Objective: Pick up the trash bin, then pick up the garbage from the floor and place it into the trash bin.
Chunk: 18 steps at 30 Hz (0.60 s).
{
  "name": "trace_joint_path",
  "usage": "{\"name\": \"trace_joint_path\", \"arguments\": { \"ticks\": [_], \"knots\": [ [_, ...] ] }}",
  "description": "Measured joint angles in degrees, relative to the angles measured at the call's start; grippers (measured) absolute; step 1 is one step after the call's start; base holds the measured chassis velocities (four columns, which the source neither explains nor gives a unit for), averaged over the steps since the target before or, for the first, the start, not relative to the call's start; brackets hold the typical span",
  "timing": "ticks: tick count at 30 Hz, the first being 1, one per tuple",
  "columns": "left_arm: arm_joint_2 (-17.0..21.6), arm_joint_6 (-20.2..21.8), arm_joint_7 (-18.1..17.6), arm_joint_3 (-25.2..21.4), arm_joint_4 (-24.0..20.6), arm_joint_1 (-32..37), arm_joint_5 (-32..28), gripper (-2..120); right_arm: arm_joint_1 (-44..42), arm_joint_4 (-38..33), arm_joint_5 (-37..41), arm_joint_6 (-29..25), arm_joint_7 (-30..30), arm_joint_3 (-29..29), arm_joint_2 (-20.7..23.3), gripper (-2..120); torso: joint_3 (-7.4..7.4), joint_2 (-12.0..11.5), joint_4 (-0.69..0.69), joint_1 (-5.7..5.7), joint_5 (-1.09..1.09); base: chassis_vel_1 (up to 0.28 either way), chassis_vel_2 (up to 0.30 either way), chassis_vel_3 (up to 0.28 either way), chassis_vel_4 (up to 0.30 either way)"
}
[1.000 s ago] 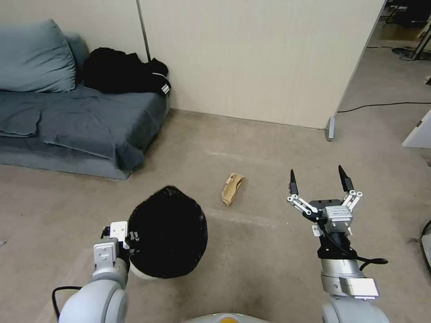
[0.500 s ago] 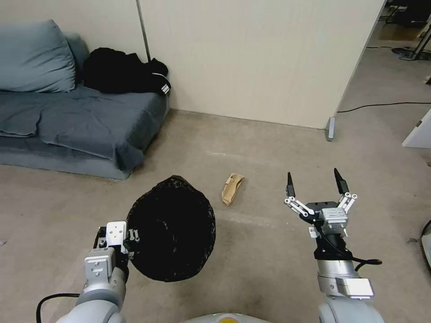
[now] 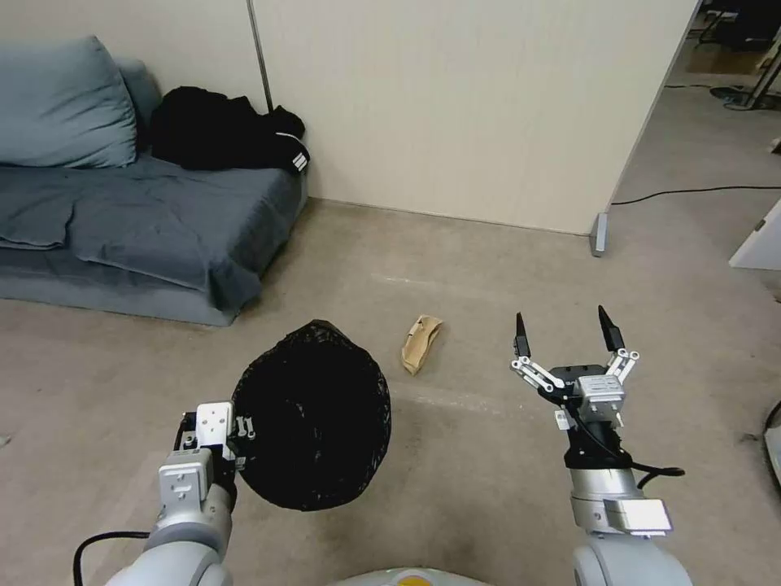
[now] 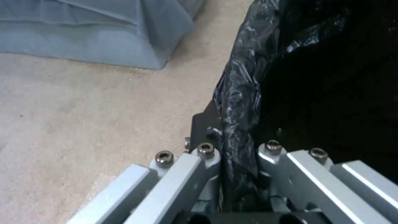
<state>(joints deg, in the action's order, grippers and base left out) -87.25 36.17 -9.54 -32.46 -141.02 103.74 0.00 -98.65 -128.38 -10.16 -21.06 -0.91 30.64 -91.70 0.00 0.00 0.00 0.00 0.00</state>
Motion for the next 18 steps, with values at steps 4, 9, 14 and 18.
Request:
{"name": "trace_joint_path", "arguments": {
  "ticks": [4, 9, 14, 18],
  "knots": [
    [0.0, 0.0, 0.0, 0.0, 0.1, -0.1, 0.0, 3, 0.0, 0.0, 0.0, -0.1, 0.1, 0.0, 0.0, 100, 0.0, 0.0, 0.0, 0.0, 0.0, -0.084, 0.073, 0.077, -0.063],
    [-0.1, 0.0, 0.0, -0.1, 0.3, -0.5, -0.1, 3, 0.1, 0.1, -0.1, -0.1, 0.1, 0.0, 0.0, 100, 0.0, 0.0, 0.0, 0.0, 0.0, -0.078, 0.094, 0.077, -0.083],
    [-0.1, 0.0, 0.0, -0.1, 0.4, -0.7, -0.4, 3, 0.4, 0.4, -0.1, -0.1, 0.0, 0.0, 0.2, 100, 0.0, 0.0, 0.0, 0.0, 0.0, -0.06, 0.057, 0.061, -0.06],
    [-0.1, 0.0, 0.0, -0.2, 0.5, -0.7, -0.4, 3, 0.5, 0.5, -0.1, -0.1, 0.0, -0.1, 0.4, 100, 0.0, 0.0, 0.0, 0.0, 0.0, -0.01, 0.014, 0.011, -0.011]
  ]
}}
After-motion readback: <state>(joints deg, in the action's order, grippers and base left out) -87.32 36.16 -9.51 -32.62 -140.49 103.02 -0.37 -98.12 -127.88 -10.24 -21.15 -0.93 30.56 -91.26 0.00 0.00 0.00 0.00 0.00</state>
